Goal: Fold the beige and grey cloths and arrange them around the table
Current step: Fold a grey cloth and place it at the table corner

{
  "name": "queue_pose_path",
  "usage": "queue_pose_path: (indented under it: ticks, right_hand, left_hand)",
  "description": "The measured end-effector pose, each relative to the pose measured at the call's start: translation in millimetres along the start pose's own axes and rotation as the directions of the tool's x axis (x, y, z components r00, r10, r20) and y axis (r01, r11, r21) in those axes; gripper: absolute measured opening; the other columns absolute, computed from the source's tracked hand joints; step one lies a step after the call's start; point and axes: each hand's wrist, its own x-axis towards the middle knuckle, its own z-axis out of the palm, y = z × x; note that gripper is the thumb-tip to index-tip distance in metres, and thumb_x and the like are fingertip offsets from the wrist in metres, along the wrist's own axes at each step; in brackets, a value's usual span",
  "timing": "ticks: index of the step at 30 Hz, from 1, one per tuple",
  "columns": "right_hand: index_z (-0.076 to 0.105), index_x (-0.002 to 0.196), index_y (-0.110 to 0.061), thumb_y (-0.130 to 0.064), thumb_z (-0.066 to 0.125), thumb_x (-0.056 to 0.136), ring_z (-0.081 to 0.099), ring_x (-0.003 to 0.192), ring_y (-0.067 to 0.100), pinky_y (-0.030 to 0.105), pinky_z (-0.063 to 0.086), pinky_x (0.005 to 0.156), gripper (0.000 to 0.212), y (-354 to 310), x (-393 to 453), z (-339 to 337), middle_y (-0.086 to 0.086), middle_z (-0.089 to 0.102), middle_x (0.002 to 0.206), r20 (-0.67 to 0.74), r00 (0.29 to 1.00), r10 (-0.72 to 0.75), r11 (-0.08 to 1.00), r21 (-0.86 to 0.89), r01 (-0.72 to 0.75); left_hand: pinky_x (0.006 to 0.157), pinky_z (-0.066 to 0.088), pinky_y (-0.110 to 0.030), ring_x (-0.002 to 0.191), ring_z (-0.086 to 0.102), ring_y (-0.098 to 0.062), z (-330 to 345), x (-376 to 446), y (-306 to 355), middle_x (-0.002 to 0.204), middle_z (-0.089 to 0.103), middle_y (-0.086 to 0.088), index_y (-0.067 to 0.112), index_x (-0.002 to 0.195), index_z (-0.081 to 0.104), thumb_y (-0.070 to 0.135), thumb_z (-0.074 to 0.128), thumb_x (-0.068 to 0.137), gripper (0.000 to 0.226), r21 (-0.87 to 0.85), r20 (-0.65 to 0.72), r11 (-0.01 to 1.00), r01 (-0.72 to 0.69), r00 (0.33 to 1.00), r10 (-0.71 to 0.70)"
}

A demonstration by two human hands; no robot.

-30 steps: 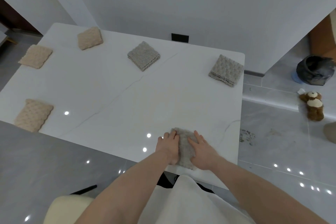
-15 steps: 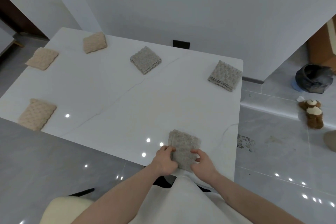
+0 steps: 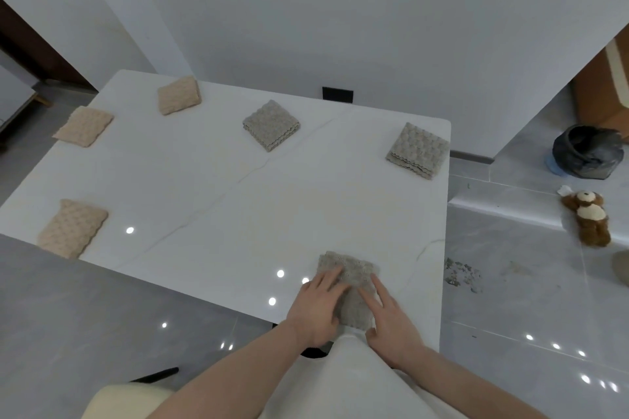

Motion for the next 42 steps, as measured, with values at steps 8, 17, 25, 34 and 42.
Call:
queue_pose_path:
  ticks: [8, 17, 25, 34, 42]
  right_hand:
    - [0.004, 0.161, -0.021, -0.019, 0.051, 0.086, 0.014, 0.153, 0.017, 0.020, 0.029, 0.111, 0.089, -3.4, 12.2, -9.1, 0.000, -0.027, 0.163, 0.174, 0.985, -0.002, 0.992, -0.126, 0.025]
    - [-0.001, 0.160, -0.019, -0.023, 0.050, 0.094, 0.020, 0.151, 0.017, 0.023, 0.032, 0.112, 0.083, -10.8, 32.1, -7.0, 0.002, -0.024, 0.164, 0.266, 0.956, 0.123, 0.987, -0.129, -0.091]
    - [-0.008, 0.159, -0.019, -0.020, 0.048, 0.095, 0.019, 0.152, 0.019, 0.026, 0.038, 0.110, 0.085, -22.1, 38.2, -3.9, 0.004, -0.027, 0.163, 0.270, 0.940, 0.210, 0.973, -0.152, -0.173]
    - [0.021, 0.159, -0.016, -0.016, 0.053, 0.096, 0.014, 0.153, 0.033, 0.036, 0.022, 0.122, 0.070, -30.9, 40.6, -2.0, 0.004, 0.003, 0.168, 0.234, 0.958, 0.163, 0.981, -0.140, -0.132]
    - [0.012, 0.161, -0.022, -0.016, 0.054, 0.092, 0.021, 0.151, 0.021, 0.023, 0.027, 0.113, 0.081, -18.7, 6.1, -5.9, 0.001, -0.002, 0.168, 0.248, 0.937, 0.246, 0.960, 0.070, -0.271]
  left_hand:
    - [0.125, 0.014, -0.045, 0.157, -0.002, -0.022, -13.0, 17.7, -11.1, 0.170, -0.012, 0.000, 0.020, 0.162, 0.003, 0.027, 0.058, 0.092, 0.089, 0.143, 0.349, 0.987, 0.068, 0.930, -0.115]
    - [0.124, 0.017, -0.048, 0.156, -0.006, -0.018, -22.8, 21.3, -14.1, 0.168, -0.018, 0.006, 0.025, 0.162, -0.007, 0.036, 0.055, 0.097, 0.091, 0.198, 0.450, 0.978, 0.068, 0.880, -0.152]
    - [0.122, 0.018, -0.053, 0.156, -0.007, -0.020, -21.4, 19.8, -18.8, 0.168, -0.019, 0.009, 0.027, 0.162, -0.006, 0.026, 0.057, 0.094, 0.092, 0.156, 0.461, 0.984, 0.085, 0.875, -0.149]
    - [0.123, 0.014, -0.054, 0.156, -0.008, -0.023, -7.4, -3.4, -41.4, 0.166, -0.025, 0.011, 0.029, 0.161, -0.012, 0.022, 0.058, 0.090, 0.100, 0.205, 0.485, 0.975, 0.083, 0.857, -0.175]
    - [0.123, 0.022, -0.049, 0.155, 0.006, -0.028, -17.9, 3.2, -32.2, 0.169, -0.014, 0.008, 0.028, 0.161, -0.002, 0.028, 0.059, 0.092, 0.093, 0.225, 0.495, 0.971, 0.086, 0.848, -0.190]
